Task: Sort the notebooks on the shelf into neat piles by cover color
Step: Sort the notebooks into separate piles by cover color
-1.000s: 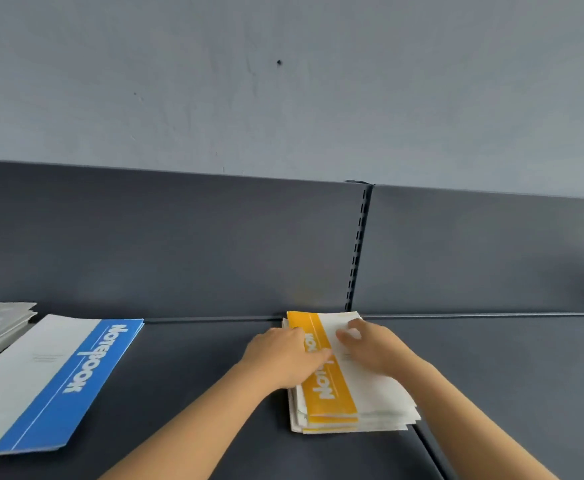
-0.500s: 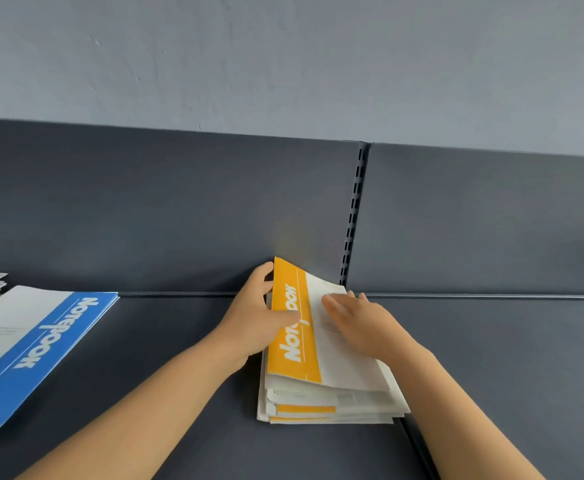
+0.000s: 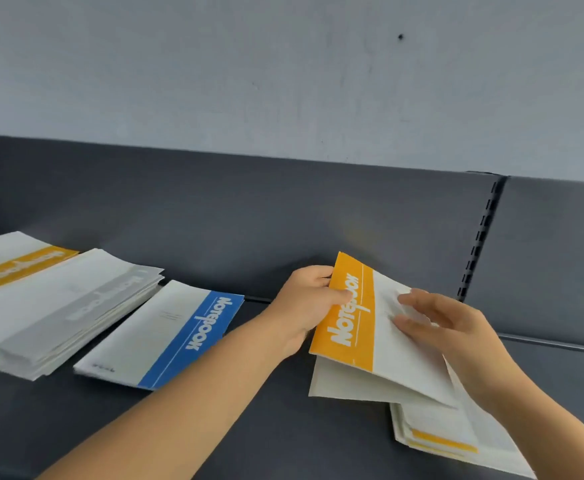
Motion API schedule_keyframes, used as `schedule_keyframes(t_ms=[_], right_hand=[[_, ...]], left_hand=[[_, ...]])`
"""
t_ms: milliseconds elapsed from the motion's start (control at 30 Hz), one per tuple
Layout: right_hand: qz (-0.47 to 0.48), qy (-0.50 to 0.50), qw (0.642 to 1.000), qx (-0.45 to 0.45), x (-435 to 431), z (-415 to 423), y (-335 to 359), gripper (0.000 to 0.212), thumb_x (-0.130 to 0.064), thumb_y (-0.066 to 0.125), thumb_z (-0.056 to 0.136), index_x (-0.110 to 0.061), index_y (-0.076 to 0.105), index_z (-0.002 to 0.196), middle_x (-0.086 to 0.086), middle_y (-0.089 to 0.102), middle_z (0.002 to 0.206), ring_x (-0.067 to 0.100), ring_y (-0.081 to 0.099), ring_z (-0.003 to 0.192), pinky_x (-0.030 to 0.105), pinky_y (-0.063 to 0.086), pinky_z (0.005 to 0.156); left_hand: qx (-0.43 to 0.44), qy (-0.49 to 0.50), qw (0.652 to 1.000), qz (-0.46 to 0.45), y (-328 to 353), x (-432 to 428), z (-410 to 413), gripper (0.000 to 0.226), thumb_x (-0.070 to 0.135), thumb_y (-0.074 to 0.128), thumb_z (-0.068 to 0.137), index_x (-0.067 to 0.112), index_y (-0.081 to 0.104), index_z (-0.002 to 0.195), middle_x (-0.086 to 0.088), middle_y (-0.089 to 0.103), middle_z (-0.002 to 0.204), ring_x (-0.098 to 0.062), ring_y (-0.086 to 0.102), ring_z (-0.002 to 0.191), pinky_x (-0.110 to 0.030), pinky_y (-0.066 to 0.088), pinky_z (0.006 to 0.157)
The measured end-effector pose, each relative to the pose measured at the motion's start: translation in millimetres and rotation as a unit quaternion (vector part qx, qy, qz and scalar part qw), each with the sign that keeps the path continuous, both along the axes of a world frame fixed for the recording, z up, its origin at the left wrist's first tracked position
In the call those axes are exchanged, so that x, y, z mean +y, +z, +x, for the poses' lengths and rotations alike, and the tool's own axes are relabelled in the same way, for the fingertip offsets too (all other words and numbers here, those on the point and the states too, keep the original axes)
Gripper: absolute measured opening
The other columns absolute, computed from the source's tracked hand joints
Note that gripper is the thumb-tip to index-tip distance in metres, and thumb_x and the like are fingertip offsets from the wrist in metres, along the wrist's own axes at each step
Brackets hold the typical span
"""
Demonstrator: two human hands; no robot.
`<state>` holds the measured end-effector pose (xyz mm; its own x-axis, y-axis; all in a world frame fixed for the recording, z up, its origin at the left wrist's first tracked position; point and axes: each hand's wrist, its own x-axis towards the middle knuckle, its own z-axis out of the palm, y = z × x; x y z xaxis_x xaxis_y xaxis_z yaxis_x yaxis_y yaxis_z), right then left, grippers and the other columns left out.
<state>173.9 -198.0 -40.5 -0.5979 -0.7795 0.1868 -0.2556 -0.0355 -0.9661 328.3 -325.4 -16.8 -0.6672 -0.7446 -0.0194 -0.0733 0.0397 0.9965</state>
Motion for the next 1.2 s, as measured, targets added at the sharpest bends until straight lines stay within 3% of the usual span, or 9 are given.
schedule_keyframes(t_ms=[233, 400, 500, 567, 667, 800, 900, 1033, 1200], right_hand=[[-0.155, 0.06, 0.973, -0.161, -72, 138, 47, 0.032, 0.015, 0.062, 0.076, -0.013, 0.068, 0.091, 0.004, 0.071, 0.107, 0.008, 0.071, 0.082, 0.026, 0.057, 0.064], [-0.065, 0.032, 0.991, 0.112, -155, 261, 48, 0.021, -0.009, 0.07, 0.081, -0.026, 0.069, 0.094, -0.016, 0.059, 0.12, 0.01, 0.058, 0.111, 0.038, 0.05, 0.09], [0.027, 0.018, 0.953, 0.3, -208, 325, 39, 0.023, -0.039, 0.061, 0.088, -0.039, 0.059, 0.111, -0.018, 0.055, 0.127, 0.008, 0.038, 0.133, 0.05, 0.0, 0.118], [0.059, 0.013, 0.915, 0.4, -236, 358, 38, 0.042, -0.057, 0.052, 0.086, -0.044, 0.047, 0.126, -0.021, 0.044, 0.14, 0.008, 0.015, 0.144, 0.049, -0.027, 0.108], [0.062, 0.082, 0.898, 0.428, -263, 394, 51, 0.062, -0.067, 0.053, 0.08, -0.047, 0.035, 0.136, -0.02, 0.033, 0.149, 0.005, 0.008, 0.145, 0.049, -0.027, 0.109], [0.143, 0.118, 0.897, 0.402, -290, 419, 72, 0.049, -0.072, 0.057, 0.064, -0.035, 0.057, 0.096, -0.018, 0.06, 0.091, 0.005, 0.05, 0.107, 0.039, 0.008, 0.113], [0.152, 0.144, 0.927, 0.311, -303, 423, 84, 0.036, -0.053, 0.074, 0.072, -0.023, 0.057, 0.062, -0.01, 0.055, 0.059, 0.003, 0.054, 0.063, 0.021, 0.041, 0.071], [0.097, 0.113, 0.981, 0.127, -313, 422, 80, 0.034, -0.035, 0.074, 0.078, -0.017, 0.054, 0.059, 0.001, 0.057, 0.061, 0.009, 0.053, 0.049, 0.019, 0.045, 0.049], [0.032, 0.034, 0.988, -0.148, -329, 431, 53, 0.011, -0.018, 0.064, 0.09, -0.007, 0.063, 0.091, 0.01, 0.07, 0.086, 0.02, 0.067, 0.065, 0.028, 0.056, 0.057]], left_hand=[[0.012, -0.05, 0.997, 0.056, 27, -70, 145, 0.036, 0.018, 0.071, 0.085, 0.023, 0.061, 0.12, -0.006, 0.074, 0.106, -0.022, 0.071, 0.093, -0.033, 0.057, 0.076], [-0.007, -0.08, 0.996, -0.025, 37, -143, 274, 0.057, -0.003, 0.068, 0.083, 0.023, 0.054, 0.132, -0.01, 0.068, 0.119, -0.031, 0.069, 0.101, -0.045, 0.056, 0.086], [-0.048, -0.131, 0.989, -0.055, 45, -192, 342, 0.063, -0.002, 0.071, 0.082, 0.027, 0.052, 0.135, -0.012, 0.066, 0.123, -0.034, 0.067, 0.106, -0.048, 0.055, 0.089], [-0.074, -0.181, 0.979, -0.058, 51, -223, 372, 0.061, -0.001, 0.067, 0.086, 0.028, 0.051, 0.136, -0.013, 0.067, 0.122, -0.035, 0.066, 0.108, -0.048, 0.055, 0.09], [-0.102, -0.246, 0.962, -0.057, 59, -255, 403, 0.059, -0.002, 0.063, 0.088, 0.025, 0.049, 0.138, -0.013, 0.067, 0.121, -0.032, 0.068, 0.105, -0.043, 0.056, 0.088], [-0.141, -0.271, 0.949, -0.081, 67, -288, 429, 0.055, 0.002, 0.069, 0.079, 0.02, 0.057, 0.13, -0.018, 0.07, 0.112, -0.032, 0.071, 0.093, -0.038, 0.06, 0.077], [-0.145, -0.211, 0.964, -0.073, 70, -313, 443, 0.063, 0.01, 0.078, 0.069, 0.022, 0.058, 0.128, -0.017, 0.073, 0.104, -0.031, 0.072, 0.091, -0.036, 0.06, 0.072], [-0.04, -0.09, 0.995, -0.01, 60, -348, 462, 0.093, 0.028, 0.098, 0.03, 0.009, 0.067, 0.116, -0.012, 0.074, 0.103, -0.023, 0.073, 0.089, -0.029, 0.06, 0.066], [0.0, -0.047, 0.998, 0.032, 49, -359, 476, 0.042, 0.007, 0.074, 0.072, 0.003, 0.067, 0.113, -0.014, 0.073, 0.105, -0.015, 0.073, 0.078, -0.02, 0.058, 0.061]])
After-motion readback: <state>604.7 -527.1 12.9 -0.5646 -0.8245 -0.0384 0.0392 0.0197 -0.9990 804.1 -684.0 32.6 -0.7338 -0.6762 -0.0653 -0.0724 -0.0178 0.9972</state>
